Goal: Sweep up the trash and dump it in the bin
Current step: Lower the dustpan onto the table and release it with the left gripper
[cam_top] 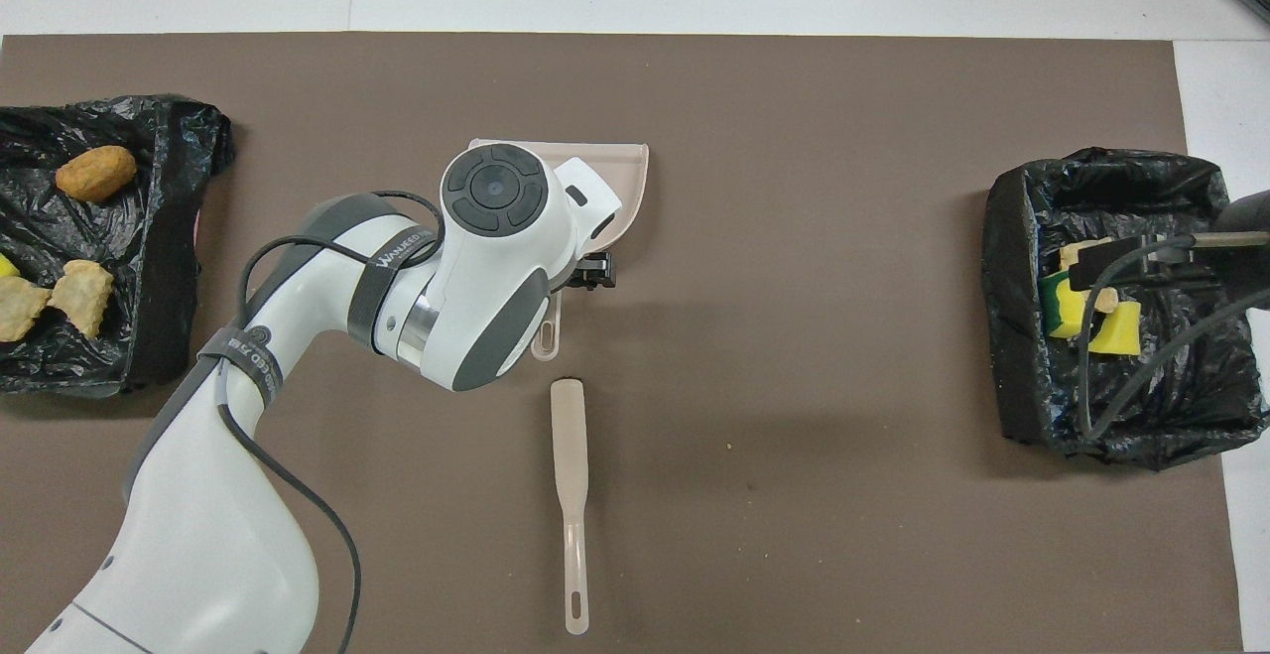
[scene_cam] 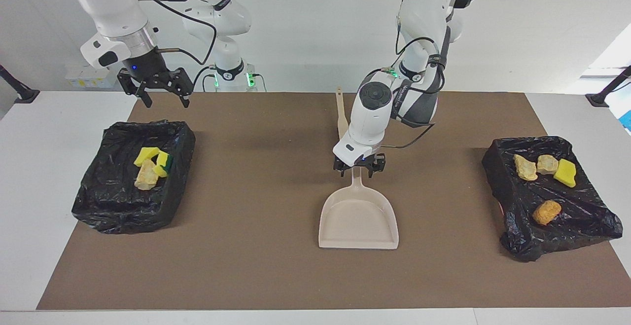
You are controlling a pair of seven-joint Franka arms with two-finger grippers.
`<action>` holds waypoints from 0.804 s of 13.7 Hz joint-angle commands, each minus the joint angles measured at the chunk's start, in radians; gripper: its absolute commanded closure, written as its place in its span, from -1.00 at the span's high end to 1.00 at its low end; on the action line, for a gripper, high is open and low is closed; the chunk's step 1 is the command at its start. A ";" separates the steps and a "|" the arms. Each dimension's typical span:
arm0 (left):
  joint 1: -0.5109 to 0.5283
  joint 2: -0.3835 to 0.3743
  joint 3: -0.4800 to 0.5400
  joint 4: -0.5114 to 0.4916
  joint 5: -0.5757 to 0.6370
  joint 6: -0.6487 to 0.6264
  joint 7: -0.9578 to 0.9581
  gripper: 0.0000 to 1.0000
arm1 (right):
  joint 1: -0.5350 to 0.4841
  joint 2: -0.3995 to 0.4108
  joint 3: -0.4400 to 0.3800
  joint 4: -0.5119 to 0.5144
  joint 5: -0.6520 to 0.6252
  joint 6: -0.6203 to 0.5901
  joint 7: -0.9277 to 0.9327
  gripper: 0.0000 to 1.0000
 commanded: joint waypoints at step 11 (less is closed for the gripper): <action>0.204 -0.292 0.030 -0.016 -0.005 -0.223 0.229 1.00 | -0.004 -0.009 -0.001 -0.012 0.006 0.007 -0.024 1.00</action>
